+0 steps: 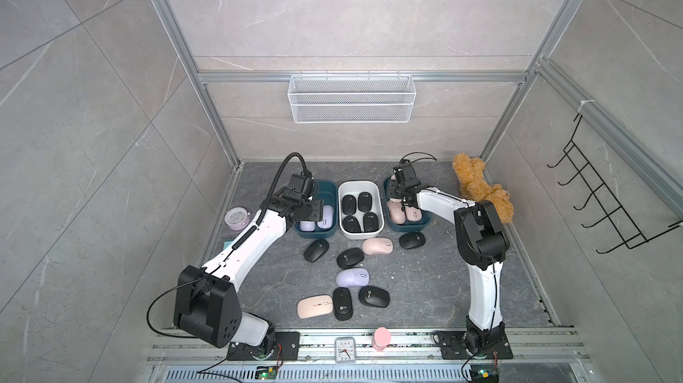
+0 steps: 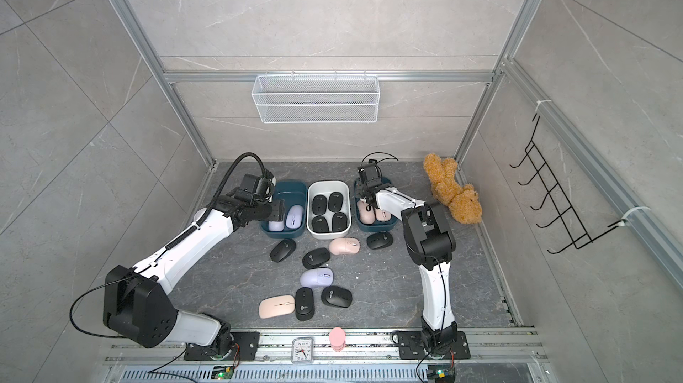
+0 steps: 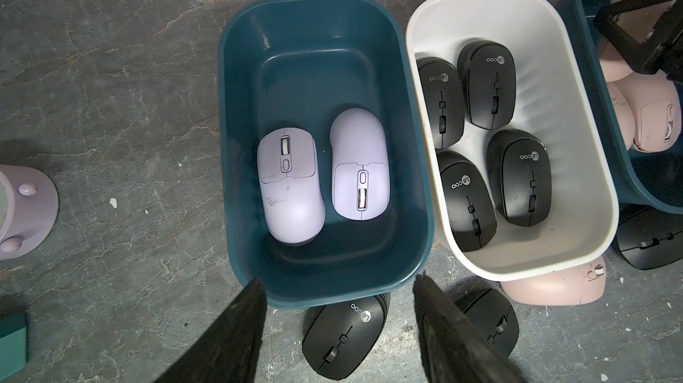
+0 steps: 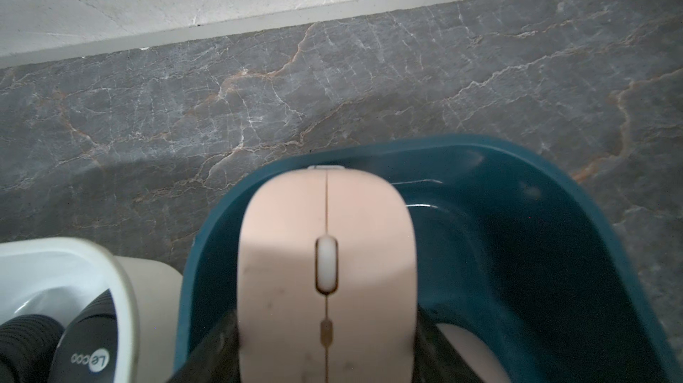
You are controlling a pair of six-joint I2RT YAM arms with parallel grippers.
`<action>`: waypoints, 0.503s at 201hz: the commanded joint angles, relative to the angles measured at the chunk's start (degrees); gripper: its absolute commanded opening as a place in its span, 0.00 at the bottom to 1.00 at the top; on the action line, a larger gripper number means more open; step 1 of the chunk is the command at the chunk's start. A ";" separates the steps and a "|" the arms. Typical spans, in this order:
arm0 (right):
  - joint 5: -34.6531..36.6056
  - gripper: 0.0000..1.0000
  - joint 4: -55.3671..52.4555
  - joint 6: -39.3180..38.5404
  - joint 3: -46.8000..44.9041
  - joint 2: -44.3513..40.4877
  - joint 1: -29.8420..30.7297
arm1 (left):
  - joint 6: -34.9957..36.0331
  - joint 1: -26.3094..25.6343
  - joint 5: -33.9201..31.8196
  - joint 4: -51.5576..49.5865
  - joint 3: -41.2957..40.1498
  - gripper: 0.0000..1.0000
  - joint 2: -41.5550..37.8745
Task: Place the mice by color into the storage box
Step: Place the mouse in the storage box.
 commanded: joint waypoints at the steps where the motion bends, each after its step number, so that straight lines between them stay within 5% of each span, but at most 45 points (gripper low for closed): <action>1: -0.68 0.50 -1.34 1.31 -0.89 0.59 0.10 | 1.09 0.26 -0.92 -0.38 1.77 0.66 -0.70; 101: -0.59 0.49 -3.07 1.65 -1.85 -0.14 0.40 | 0.99 0.26 -0.71 -0.38 1.76 0.66 -0.78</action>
